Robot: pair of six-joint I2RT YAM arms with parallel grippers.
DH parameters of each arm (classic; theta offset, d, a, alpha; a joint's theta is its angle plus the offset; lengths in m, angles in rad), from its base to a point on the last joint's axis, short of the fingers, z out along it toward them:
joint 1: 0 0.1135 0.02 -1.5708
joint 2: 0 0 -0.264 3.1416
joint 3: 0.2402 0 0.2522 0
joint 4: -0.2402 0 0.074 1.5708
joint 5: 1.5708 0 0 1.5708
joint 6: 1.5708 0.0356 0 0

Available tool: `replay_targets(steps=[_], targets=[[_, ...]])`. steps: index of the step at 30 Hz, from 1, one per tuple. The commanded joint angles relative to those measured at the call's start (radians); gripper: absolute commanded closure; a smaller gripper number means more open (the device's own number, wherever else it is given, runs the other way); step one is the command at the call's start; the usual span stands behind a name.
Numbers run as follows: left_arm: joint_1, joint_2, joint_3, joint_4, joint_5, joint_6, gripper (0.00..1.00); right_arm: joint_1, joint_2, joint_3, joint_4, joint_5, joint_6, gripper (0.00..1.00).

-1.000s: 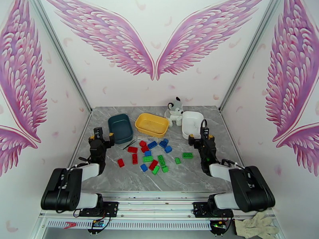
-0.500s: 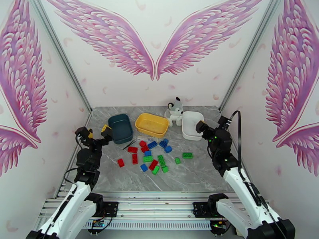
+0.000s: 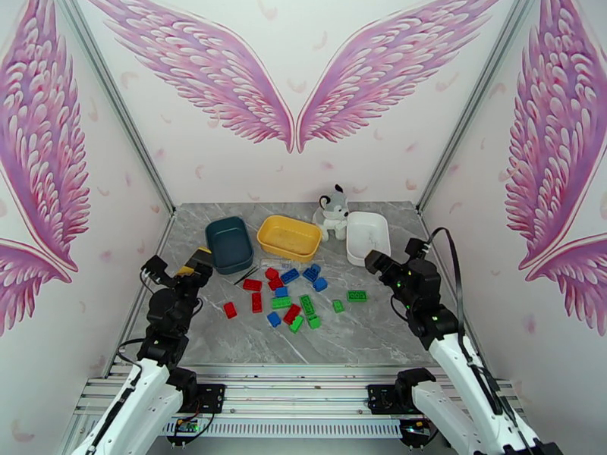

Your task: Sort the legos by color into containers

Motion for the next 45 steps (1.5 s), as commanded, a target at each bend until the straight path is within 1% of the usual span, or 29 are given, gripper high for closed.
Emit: replay_targets(steps=[1,2,3,5,6,8,9,11,12,13,14,15,16,18,20,21,22,25,27,31,34,39,42,45], targets=[[-0.035,0.104,0.139,-0.239,0.055,0.06,0.01,0.01,0.105,0.084,-0.045,-0.177,-0.046,0.13],[-0.039,0.138,0.174,-0.268,0.078,0.067,0.01,0.016,0.147,0.133,-0.088,-0.216,-0.077,0.18],[-0.045,0.178,0.213,-0.299,0.105,0.084,0.01,0.026,0.181,0.161,-0.109,-0.243,-0.102,0.2],[-0.065,0.239,0.245,-0.325,0.139,0.096,0.01,0.054,0.213,0.158,-0.093,-0.247,-0.114,0.2],[-0.078,0.264,0.236,-0.316,0.142,0.083,0.01,0.072,0.223,0.145,-0.068,-0.24,-0.113,0.19],[-0.095,0.312,0.195,-0.233,0.194,0.061,0.01,0.108,0.252,0.148,-0.056,-0.23,-0.124,0.18],[-0.109,0.338,0.172,-0.186,0.2,0.046,0.01,0.133,0.27,0.166,-0.077,-0.202,-0.138,0.18],[-0.139,0.391,0.171,-0.169,0.181,0.029,0.01,0.187,0.3,0.204,-0.119,-0.133,-0.169,0.18],[-0.157,0.424,0.188,-0.186,0.173,0.031,0.02,0.221,0.309,0.21,-0.121,-0.096,-0.186,0.18],[-0.18,0.453,0.212,-0.206,0.167,0.047,0.07,0.258,0.321,0.216,-0.121,-0.054,-0.199,0.17],[-0.205,0.473,0.236,-0.228,0.158,0.065,0.09,0.287,0.339,0.233,-0.129,-0.034,-0.209,0.17],[-0.236,0.489,0.258,-0.257,0.121,0.092,0.09,0.315,0.37,0.258,-0.146,-0.023,-0.217,0.18],[-0.261,0.499,0.278,-0.284,0.082,0.119,0.08,0.346,0.404,0.289,-0.167,-0.008,-0.224,0.2],[-0.285,0.498,0.289,-0.301,0.05,0.149,0.08,0.404,0.474,0.335,-0.197,0.031,-0.244,0.23],[-0.285,0.49,0.288,-0.302,0.095,0.144,0.07,0.456,0.537,0.373,-0.22,0.062,-0.262,0.23],[-0.287,0.481,0.293,-0.312,0.111,0.148,0.02,0.476,0.569,0.398,-0.24,0.069,-0.267,0.25],[-0.29,0.466,0.295,-0.321,0.109,0.156,0.01,0.495,0.6,0.426,-0.266,0.076,-0.267,0.27],[-0.286,0.422,0.271,-0.327,0.081,0.157,0.01,0.551,0.655,0.482,-0.321,0.087,-0.27,0.29],[-0.275,0.405,0.268,-0.338,0.068,0.16,0.01,0.582,0.684,0.52,-0.367,0.119,-0.279,0.3],[-0.267,0.386,0.256,-0.338,0.046,0.171,0.01,0.591,0.742,0.576,-0.464,0.19,-0.293,0.32],[-0.256,0.386,0.251,-0.339,0.029,0.176,0.01,0.591,0.754,0.573,-0.485,0.248,-0.285,0.35],[-0.247,0.417,0.249,-0.309,0.094,0.159,0.01,0.593,0.798,0.579,-0.494,0.183,-0.282,0.38],[-0.249,0.468,0.243,-0.275,0.142,0.133,0.01,0.599,0.831,0.56,-0.487,0.177,-0.278,0.42],[-0.249,0.522,0.249,-0.246,0.188,0.122,0.01,0.615,0.832,0.513,-0.457,0.178,-0.273,0.42]])
